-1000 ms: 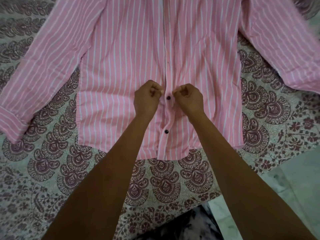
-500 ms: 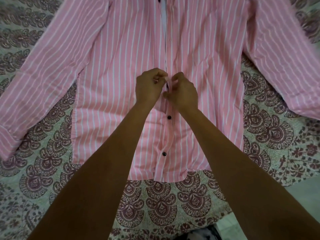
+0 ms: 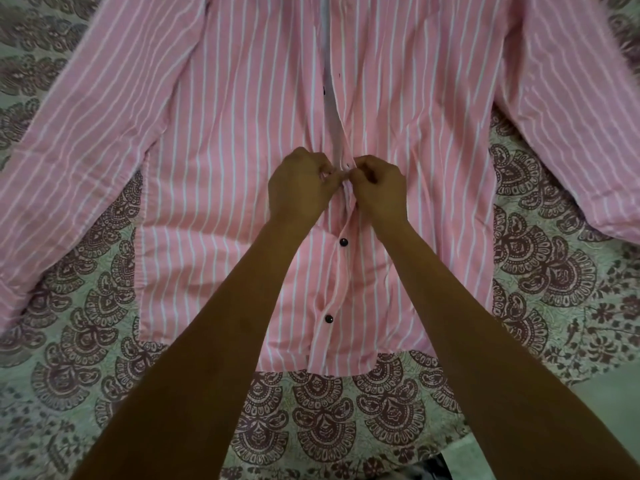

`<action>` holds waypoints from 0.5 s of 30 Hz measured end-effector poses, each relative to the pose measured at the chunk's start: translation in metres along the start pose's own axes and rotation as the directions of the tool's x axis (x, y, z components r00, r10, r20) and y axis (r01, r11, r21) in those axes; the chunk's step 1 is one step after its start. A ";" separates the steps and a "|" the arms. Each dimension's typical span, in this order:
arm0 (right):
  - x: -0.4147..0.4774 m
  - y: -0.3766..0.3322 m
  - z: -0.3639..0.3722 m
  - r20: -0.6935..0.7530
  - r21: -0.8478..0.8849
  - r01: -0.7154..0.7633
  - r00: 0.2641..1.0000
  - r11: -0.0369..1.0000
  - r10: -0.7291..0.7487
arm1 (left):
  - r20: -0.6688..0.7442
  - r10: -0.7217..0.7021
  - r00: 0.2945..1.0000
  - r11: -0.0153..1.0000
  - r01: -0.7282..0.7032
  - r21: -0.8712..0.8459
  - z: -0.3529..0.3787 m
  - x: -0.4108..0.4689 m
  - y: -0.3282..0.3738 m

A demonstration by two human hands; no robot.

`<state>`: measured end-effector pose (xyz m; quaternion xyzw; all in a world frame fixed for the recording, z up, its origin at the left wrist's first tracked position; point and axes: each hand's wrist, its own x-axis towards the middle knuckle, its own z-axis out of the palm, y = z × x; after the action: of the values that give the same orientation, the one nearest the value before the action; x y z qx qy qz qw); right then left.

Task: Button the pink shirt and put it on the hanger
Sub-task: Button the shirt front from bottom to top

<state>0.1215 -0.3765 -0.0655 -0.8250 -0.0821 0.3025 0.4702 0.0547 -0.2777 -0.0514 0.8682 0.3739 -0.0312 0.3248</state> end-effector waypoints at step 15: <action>-0.008 -0.001 0.003 -0.058 0.125 -0.117 0.991 0.985 0.125 | 0.005 -0.232 0.973 0.959 0.230 -0.168 -0.004 0.003 0.017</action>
<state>0.1136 -0.3766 -0.0622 -0.8079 0.0020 0.3077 0.5026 0.0679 -0.2825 -0.0401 0.7884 0.4762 -0.0310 0.3881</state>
